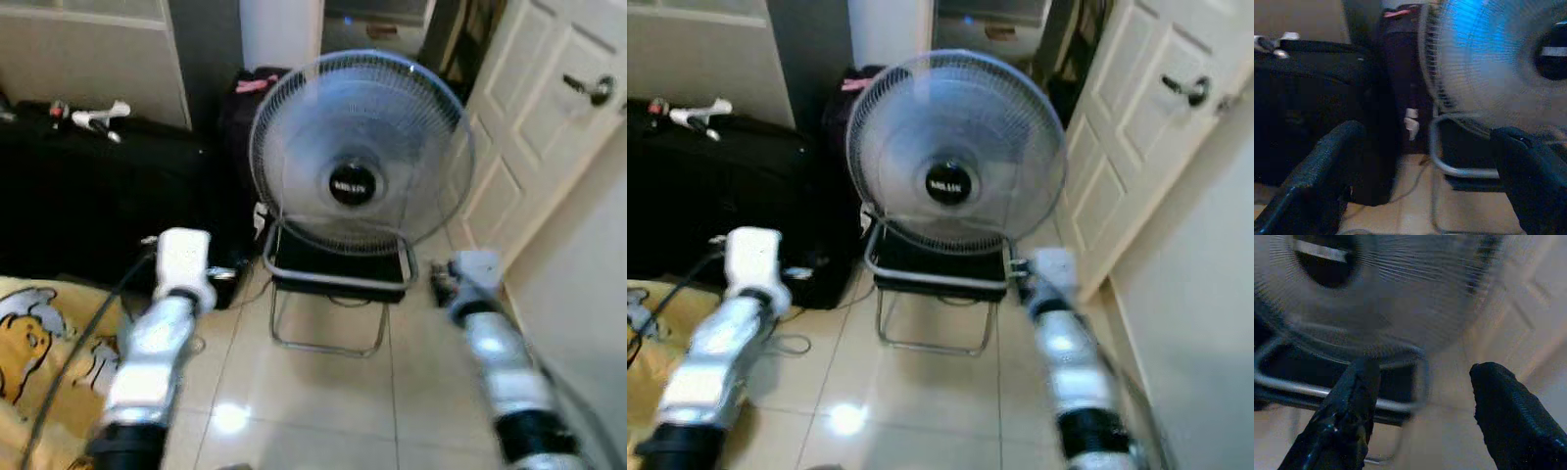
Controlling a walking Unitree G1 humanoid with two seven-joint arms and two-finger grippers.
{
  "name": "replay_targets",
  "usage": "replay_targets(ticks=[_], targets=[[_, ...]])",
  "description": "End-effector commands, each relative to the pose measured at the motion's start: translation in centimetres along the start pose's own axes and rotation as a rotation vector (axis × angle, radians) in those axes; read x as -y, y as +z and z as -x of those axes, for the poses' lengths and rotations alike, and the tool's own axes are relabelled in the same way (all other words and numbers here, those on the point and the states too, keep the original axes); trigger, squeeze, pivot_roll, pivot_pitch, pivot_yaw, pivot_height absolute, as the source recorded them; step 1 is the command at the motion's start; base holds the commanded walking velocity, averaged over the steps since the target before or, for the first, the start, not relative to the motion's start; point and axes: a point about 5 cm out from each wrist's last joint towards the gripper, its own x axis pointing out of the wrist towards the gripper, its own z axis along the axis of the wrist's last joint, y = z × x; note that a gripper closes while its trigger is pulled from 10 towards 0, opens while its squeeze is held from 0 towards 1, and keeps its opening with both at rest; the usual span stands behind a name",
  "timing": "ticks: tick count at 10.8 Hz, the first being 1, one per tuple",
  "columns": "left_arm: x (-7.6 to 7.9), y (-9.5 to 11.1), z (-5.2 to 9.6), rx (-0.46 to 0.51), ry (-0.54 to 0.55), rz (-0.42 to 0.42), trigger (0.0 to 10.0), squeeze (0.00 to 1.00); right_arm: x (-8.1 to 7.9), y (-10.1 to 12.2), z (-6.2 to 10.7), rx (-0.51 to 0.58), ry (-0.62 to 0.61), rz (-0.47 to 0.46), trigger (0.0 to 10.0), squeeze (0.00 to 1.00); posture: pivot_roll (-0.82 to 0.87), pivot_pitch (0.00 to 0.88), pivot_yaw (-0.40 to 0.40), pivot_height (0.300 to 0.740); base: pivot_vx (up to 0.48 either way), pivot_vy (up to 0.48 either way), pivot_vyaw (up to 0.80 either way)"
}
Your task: Clean up the room
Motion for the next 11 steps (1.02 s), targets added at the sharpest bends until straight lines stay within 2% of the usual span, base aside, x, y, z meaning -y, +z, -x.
replay_targets(ticks=[1, 11], targets=[[0.59, 0.54, -0.28, 0.021, -0.027, -0.002, 10.0, 0.92, 1.06, 0.38, -0.13, 0.016, -0.027, 0.013, 10.0, 0.0, -0.06, 0.0, -0.041, 0.74, 0.334, 0.0, 0.0], [-0.26, 0.69, -0.59, 0.026, -0.023, -0.025, 10.0, 0.93, 0.58, 1.23, -0.73, 0.067, -0.034, -0.01, 10.0, 0.0, -0.06, 0.0, -0.032, 0.74, 0.336, 0.0, 0.0]])
